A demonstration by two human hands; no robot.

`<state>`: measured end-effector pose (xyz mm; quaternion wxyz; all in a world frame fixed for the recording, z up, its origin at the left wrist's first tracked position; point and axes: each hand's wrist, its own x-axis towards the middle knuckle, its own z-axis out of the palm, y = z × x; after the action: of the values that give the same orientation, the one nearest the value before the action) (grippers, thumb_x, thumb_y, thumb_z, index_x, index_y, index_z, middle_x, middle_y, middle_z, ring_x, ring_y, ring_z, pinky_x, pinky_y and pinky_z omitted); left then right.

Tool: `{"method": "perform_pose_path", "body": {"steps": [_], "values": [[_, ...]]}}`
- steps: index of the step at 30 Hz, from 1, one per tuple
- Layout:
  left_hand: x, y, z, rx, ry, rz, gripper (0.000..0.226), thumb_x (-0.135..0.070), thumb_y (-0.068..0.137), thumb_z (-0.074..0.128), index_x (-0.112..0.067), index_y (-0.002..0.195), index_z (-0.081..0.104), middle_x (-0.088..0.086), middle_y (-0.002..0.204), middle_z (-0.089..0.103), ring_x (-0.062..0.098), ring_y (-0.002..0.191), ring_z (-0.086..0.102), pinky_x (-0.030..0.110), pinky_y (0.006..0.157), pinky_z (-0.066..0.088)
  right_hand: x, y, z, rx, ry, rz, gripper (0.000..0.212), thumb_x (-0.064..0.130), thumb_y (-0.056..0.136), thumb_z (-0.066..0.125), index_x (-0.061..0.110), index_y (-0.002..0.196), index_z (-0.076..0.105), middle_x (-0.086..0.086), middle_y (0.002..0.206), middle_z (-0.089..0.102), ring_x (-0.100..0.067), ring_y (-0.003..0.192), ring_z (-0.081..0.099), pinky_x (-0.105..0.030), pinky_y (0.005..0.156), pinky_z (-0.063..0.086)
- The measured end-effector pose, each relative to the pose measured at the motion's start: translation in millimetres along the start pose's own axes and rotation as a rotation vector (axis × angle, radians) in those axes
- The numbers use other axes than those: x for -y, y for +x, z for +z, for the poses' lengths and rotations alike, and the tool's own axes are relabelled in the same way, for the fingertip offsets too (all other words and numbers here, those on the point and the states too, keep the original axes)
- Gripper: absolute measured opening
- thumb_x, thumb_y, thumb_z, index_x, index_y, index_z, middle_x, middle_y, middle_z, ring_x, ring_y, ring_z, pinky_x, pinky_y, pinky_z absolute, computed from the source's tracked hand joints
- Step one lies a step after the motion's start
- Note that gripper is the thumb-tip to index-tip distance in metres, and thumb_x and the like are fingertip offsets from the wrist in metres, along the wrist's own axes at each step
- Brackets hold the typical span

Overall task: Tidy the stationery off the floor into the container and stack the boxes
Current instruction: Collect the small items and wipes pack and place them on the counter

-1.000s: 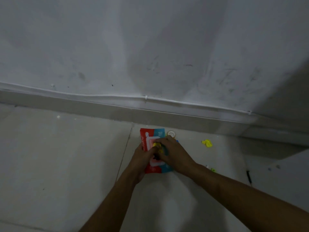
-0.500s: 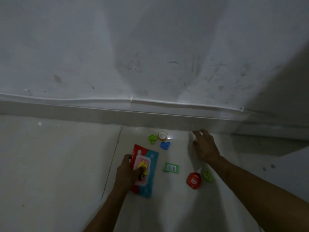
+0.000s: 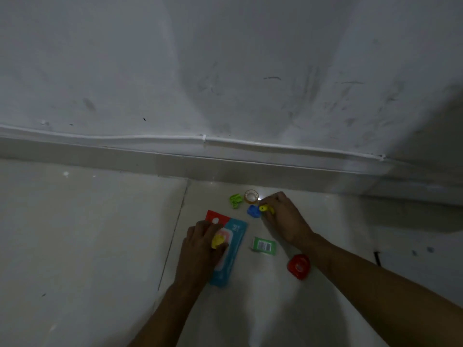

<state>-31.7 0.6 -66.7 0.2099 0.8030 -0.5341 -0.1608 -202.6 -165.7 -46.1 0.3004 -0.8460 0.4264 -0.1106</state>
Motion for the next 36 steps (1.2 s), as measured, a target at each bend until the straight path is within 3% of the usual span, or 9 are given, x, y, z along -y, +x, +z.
{"method": "perform_pose_path", "body": {"steps": [5,10,13,18,22,26,30,33,36], "values": [[3.4,-4.8,2.0,0.153,-0.008,0.031,0.05,-0.036,0.09,0.057,-0.025,0.137,0.042,0.001,0.141,0.039,0.016,0.121,0.039,0.026,0.098,0.04,14.1,16.7,24.3,0.099,-0.091,0.062,0.033,0.013,0.093,0.048,0.019,0.124,0.058,-0.01,0.126,0.045,-0.029,0.112,0.045,-0.032,0.09,0.041],[-16.4,26.8,-10.0,-0.013,-0.283,0.04,0.05,-0.018,0.088,0.063,-0.013,0.134,0.047,0.008,0.13,0.044,0.014,0.104,0.051,0.007,0.076,0.037,7.3,12.6,28.5,0.095,-0.209,-0.028,0.031,0.016,0.093,0.051,0.02,0.123,0.056,-0.005,0.13,0.041,-0.024,0.114,0.041,-0.032,0.091,0.042],[-32.4,61.9,-10.3,-0.031,-0.248,0.15,0.047,-0.012,0.087,0.063,-0.011,0.133,0.05,0.01,0.127,0.044,0.021,0.102,0.055,0.018,0.081,0.042,3.3,9.4,17.1,0.092,-0.235,-0.061,0.032,0.013,0.093,0.053,0.017,0.125,0.058,-0.009,0.127,0.047,-0.025,0.112,0.046,-0.029,0.092,0.04],[-43.2,106.2,11.4,0.033,-0.141,0.169,0.045,-0.004,0.083,0.063,-0.006,0.127,0.056,0.021,0.124,0.051,0.036,0.108,0.053,0.037,0.091,0.044,-5.9,-1.9,-29.9,-0.115,0.307,0.185,0.015,0.009,0.086,0.063,0.014,0.1,0.067,-0.007,0.099,0.066,-0.018,0.088,0.06,-0.025,0.079,0.045],[-41.2,110.4,29.4,0.075,-0.133,0.151,0.046,0.003,0.082,0.062,-0.005,0.127,0.056,0.024,0.122,0.052,0.037,0.105,0.053,0.025,0.083,0.036,-12.2,-23.2,-57.1,-0.052,1.023,0.585,0.02,0.009,0.095,0.044,0.013,0.093,0.064,-0.011,0.091,0.065,-0.015,0.07,0.063,-0.02,0.053,0.051],[-35.2,105.8,30.3,0.076,-0.109,0.156,0.046,0.005,0.078,0.063,-0.003,0.123,0.058,0.027,0.114,0.056,0.041,0.101,0.054,0.034,0.083,0.041,-21.1,-45.9,-73.9,-0.033,1.472,0.753,0.021,0.017,0.09,0.045,0.012,0.075,0.059,-0.004,0.068,0.061,-0.015,0.055,0.058,-0.02,0.043,0.049],[-33.4,100.6,21.1,0.098,-0.072,0.155,0.046,0.003,0.079,0.061,-0.005,0.124,0.056,0.025,0.115,0.057,0.04,0.105,0.052,0.039,0.086,0.042,-32.8,-61.9,-77.9,-0.071,1.198,0.729,0.024,0.02,0.091,0.056,0.013,0.069,0.051,-0.003,0.061,0.05,-0.013,0.053,0.049,-0.02,0.041,0.04],[-31.0,93.3,13.9,0.101,-0.068,0.164,0.046,0.001,0.082,0.062,-0.006,0.127,0.055,0.023,0.119,0.056,0.038,0.107,0.052,0.036,0.085,0.041,-45.6,-80.7,-76.0,-0.013,0.453,0.505,0.024,0.022,0.089,0.065,0.015,0.07,0.051,-0.006,0.066,0.051,-0.016,0.056,0.047,-0.024,0.053,0.038],[-32.0,86.4,8.9,0.1,-0.079,0.174,0.048,0.004,0.081,0.061,-0.006,0.128,0.054,0.022,0.119,0.057,0.038,0.107,0.053,0.037,0.087,0.042,-56.5,-102.8,-67.4,0.17,-0.163,0.361,0.023,0.027,0.084,0.068,0.019,0.103,0.059,-0.009,0.106,0.054,-0.026,0.093,0.059,-0.026,0.074,0.039]]}}
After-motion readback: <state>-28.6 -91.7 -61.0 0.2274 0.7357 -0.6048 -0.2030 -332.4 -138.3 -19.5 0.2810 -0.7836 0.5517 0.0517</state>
